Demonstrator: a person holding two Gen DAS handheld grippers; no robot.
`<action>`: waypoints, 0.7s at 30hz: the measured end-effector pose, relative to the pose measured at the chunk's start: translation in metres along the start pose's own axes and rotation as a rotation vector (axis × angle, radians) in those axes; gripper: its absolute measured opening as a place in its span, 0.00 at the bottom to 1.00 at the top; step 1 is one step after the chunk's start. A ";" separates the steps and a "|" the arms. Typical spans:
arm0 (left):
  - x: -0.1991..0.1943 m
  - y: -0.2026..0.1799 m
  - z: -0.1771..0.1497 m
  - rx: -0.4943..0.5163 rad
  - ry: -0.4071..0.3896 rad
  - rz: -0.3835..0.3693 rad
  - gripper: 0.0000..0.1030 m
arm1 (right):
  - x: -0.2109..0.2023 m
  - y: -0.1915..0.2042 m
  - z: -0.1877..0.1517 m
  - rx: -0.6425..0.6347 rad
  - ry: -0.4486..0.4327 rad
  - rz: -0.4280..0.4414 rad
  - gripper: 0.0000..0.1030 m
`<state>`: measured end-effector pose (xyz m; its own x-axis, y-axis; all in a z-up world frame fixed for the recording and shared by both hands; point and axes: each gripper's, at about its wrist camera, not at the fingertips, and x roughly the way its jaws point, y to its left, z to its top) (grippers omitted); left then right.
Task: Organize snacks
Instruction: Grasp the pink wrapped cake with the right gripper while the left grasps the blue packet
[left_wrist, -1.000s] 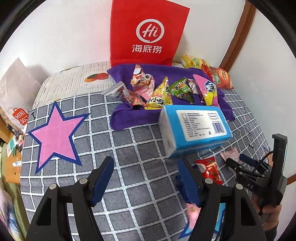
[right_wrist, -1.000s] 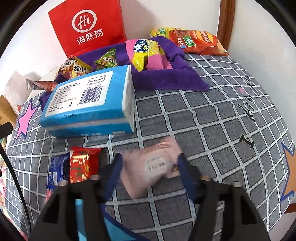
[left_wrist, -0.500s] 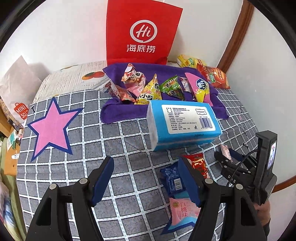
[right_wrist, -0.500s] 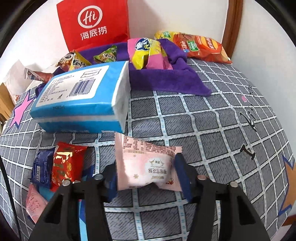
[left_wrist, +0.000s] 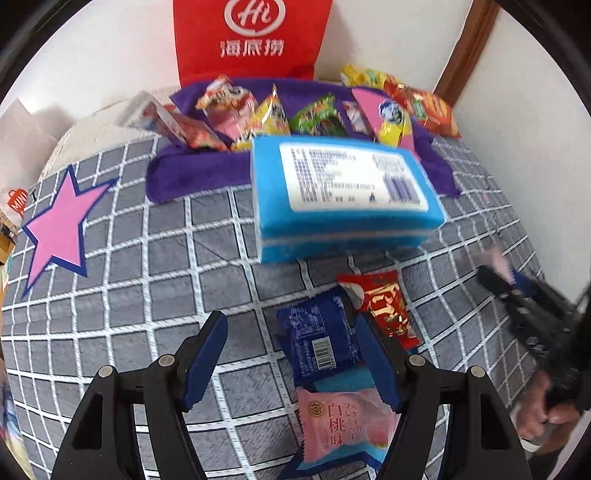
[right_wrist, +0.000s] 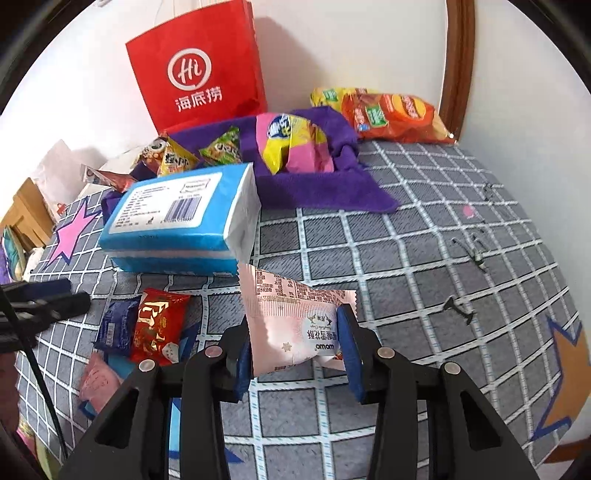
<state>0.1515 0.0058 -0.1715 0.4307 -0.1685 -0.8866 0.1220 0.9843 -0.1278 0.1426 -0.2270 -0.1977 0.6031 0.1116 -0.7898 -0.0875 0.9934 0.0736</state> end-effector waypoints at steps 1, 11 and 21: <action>0.003 -0.002 -0.001 -0.006 0.001 0.015 0.68 | -0.003 -0.002 0.000 -0.004 -0.005 0.000 0.39; 0.037 -0.021 -0.004 0.009 0.065 0.054 0.68 | -0.015 -0.013 -0.011 0.003 -0.021 0.022 0.39; 0.036 -0.026 -0.008 0.041 0.018 0.122 0.39 | -0.016 -0.002 -0.016 -0.024 -0.011 0.045 0.39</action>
<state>0.1562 -0.0250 -0.2034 0.4289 -0.0468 -0.9021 0.1065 0.9943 -0.0010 0.1203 -0.2316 -0.1945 0.6072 0.1564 -0.7790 -0.1332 0.9866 0.0942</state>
